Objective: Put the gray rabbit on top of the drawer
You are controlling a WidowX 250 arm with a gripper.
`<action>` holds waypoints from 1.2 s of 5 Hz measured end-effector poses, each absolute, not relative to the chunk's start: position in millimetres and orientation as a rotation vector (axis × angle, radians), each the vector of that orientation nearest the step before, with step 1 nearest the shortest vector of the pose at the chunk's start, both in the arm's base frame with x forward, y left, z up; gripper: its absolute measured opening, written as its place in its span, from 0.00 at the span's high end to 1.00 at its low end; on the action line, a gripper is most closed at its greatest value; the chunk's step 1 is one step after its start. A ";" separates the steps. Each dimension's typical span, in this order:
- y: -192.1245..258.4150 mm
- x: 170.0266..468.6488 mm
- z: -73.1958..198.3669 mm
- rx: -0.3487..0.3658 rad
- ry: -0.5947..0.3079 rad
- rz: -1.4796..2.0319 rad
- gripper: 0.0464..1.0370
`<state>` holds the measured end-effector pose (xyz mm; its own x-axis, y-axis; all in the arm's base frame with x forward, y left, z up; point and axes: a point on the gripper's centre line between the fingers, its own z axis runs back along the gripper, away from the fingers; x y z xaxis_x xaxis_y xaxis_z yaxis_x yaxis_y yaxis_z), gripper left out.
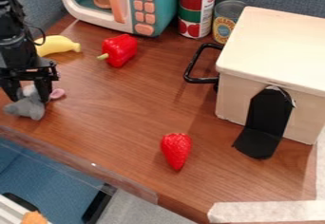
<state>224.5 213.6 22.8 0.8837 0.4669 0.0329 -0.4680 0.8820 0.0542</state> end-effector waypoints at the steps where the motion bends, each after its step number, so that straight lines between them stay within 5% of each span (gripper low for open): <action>1: 206.5 222.6 25.5 0.016 0.012 0.517 0.54; 2: 202.9 224.7 56.7 0.002 0.015 0.586 0.57; 4: 114.9 259.9 155.4 -0.041 -0.091 0.631 0.57; 6: 13.7 315.4 197.7 -0.067 -0.203 0.519 0.57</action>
<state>315.4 13.7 197.7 0.8489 0.4985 0.1758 -0.4852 0.8668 -0.1149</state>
